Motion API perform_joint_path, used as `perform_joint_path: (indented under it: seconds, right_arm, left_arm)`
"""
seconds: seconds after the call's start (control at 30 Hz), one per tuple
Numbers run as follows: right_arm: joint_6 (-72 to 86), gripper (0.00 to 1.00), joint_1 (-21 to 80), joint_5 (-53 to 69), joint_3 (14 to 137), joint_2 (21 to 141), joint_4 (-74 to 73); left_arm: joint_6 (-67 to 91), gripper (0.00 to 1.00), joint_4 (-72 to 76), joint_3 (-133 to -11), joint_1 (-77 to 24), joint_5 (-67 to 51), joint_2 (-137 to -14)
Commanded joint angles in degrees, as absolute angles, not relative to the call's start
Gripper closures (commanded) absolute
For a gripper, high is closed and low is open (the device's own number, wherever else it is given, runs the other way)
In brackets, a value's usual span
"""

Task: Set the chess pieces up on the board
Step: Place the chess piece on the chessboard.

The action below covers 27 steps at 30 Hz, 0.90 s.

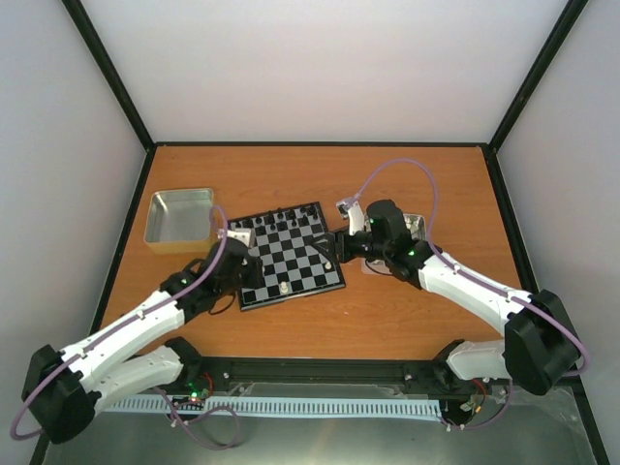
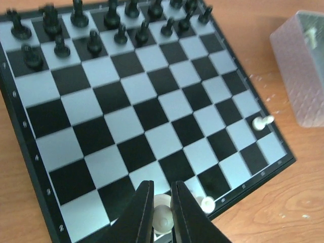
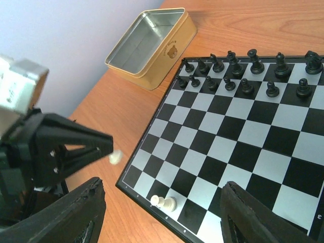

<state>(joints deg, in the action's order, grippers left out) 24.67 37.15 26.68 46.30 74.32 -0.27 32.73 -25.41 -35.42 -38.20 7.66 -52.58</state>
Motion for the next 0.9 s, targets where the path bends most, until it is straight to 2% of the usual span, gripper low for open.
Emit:
perform_joint_path:
  seconds: [0.0,0.2,0.53,0.87]
  right_arm:
    - [24.1,0.37,36.4,25.3,45.7,74.2,0.2]
    - [24.2,0.37,36.0,25.2,45.5,74.4,0.4]
    - [24.4,0.37,35.3,25.3,44.8,74.6,0.6]
    - [25.2,0.37,34.8,26.3,45.1,76.3,1.4]
  left_arm:
    - [36.4,0.99,-22.8,-32.5,-43.2,15.3,-52.7]
    - [36.3,0.99,-18.1,-30.3,-48.5,19.9,-57.1]
    - [34.6,0.99,-5.8,-22.0,-48.7,15.2,-56.8]
    - [30.9,0.99,0.0,-20.9,-48.7,13.5,-60.0]
